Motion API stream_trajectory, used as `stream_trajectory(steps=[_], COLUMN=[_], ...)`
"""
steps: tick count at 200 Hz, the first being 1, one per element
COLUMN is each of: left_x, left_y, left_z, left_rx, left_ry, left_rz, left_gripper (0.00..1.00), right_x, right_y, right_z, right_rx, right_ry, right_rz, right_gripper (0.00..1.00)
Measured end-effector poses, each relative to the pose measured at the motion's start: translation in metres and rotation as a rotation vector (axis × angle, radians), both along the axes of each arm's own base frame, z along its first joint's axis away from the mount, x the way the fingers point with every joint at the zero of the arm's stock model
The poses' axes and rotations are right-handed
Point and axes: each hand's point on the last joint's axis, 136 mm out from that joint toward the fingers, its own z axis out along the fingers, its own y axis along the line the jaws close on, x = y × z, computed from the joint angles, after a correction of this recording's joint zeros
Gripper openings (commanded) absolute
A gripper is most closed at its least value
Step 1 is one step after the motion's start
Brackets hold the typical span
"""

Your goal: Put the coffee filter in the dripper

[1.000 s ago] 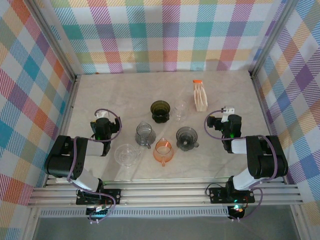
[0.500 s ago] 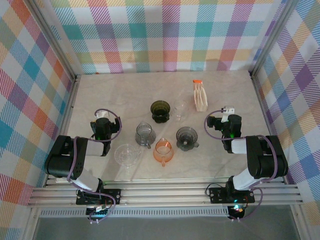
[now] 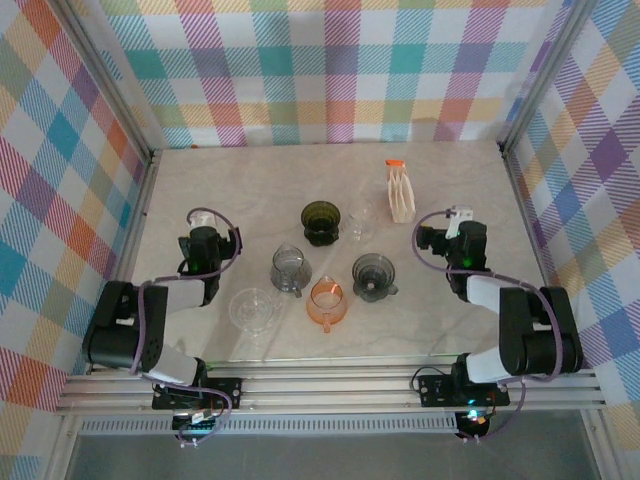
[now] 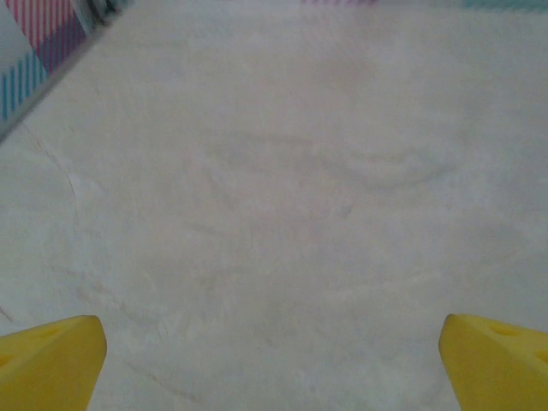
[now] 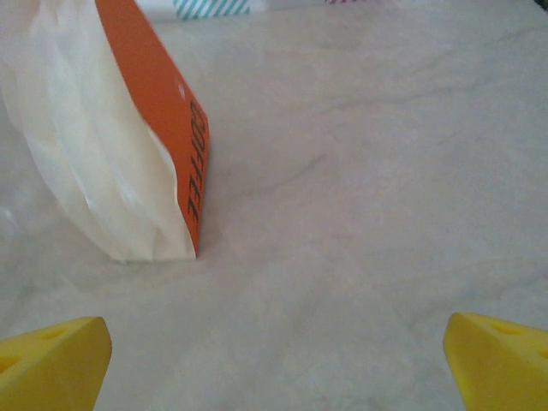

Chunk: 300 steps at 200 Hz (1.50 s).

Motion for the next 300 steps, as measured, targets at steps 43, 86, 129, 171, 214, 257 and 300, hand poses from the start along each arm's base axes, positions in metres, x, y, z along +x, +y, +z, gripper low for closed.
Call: stream_trajectory(steps=[43,86,129,171,214,257,300], left_x=[-0.013,-0.03,-0.052,-0.064,-0.067,-0.104,-0.136], left_y=[0.006,0.038,0.054,0.027,-0.034,-0.087,-0.084], left_z=[0.059,0.116,0.156,0.149,0.151,0.11,0.101], left_rx=[-0.042,-0.398,-0.606,-0.682,-0.74,-0.733,-0.722], left_ry=[-0.13,-0.26,-0.312,-0.155,0.018,0.242,0.313], left_rz=[0.038,0.39,0.578,0.456,0.195,0.003,-0.007], left_gripper=[1.0,1.0,1.0,1.0,0.98,0.97,0.98], right_x=[-0.006,-0.025,-0.036,-0.058,-0.121,-0.193,-0.241], right_y=[0.007,-0.007,-0.014,0.046,0.135,0.202,0.266], right_z=[0.034,0.054,0.054,0.049,0.078,0.06,0.033], right_rx=[0.023,0.056,0.221,0.255,0.299,0.24,0.073], right_ry=[-0.003,0.006,0.056,0.199,0.227,0.363,0.489], right_rz=[-0.048,-0.297,-0.396,-0.179,0.191,0.502,0.769], right_gripper=[0.99,0.99,0.99,0.99,0.99,0.99,0.93])
